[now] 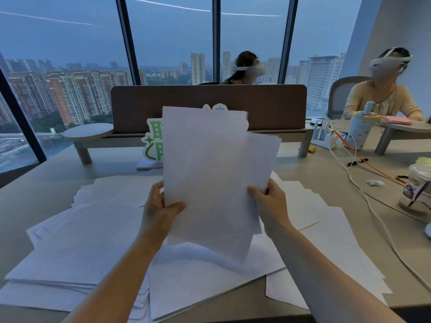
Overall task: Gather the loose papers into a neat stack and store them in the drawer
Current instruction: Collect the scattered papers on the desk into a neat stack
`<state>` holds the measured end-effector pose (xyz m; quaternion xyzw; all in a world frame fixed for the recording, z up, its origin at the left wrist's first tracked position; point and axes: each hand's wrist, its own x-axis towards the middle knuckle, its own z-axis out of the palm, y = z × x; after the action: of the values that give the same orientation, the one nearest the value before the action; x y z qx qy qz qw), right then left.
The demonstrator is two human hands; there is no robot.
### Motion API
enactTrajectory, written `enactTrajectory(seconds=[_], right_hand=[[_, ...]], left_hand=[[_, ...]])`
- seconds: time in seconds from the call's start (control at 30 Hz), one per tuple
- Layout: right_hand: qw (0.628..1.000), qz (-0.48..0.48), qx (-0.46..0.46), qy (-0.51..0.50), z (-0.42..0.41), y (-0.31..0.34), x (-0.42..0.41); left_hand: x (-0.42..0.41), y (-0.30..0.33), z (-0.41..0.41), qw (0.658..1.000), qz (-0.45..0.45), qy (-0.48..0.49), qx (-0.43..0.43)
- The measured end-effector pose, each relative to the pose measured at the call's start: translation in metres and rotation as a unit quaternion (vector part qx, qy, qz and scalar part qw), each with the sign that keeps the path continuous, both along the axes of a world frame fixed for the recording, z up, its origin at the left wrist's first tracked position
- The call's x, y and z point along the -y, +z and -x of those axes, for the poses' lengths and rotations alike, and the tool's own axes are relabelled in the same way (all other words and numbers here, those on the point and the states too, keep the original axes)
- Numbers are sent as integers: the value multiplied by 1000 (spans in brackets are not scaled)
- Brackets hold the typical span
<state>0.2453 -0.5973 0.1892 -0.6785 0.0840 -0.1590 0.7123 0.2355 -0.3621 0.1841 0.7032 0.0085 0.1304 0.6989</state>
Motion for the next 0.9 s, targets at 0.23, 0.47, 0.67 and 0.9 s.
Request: enactTrajectory(seconds=[0.23,0.47,0.67,0.9], right_hand=[[995,47,87,28,8,17,-16],[980,15,56,192,16,7,-30],[967,237,-37,86,-5,0,-10],[836,500,-110,198,-12,-22,-2]], left_hand=[[-19,2,8,998,52,-35,-20],[-28,-16,13,997,21,-1,-74],[-59,-23,10,991,55,94,-79],[-91,-34,23,980,44,163,-109]])
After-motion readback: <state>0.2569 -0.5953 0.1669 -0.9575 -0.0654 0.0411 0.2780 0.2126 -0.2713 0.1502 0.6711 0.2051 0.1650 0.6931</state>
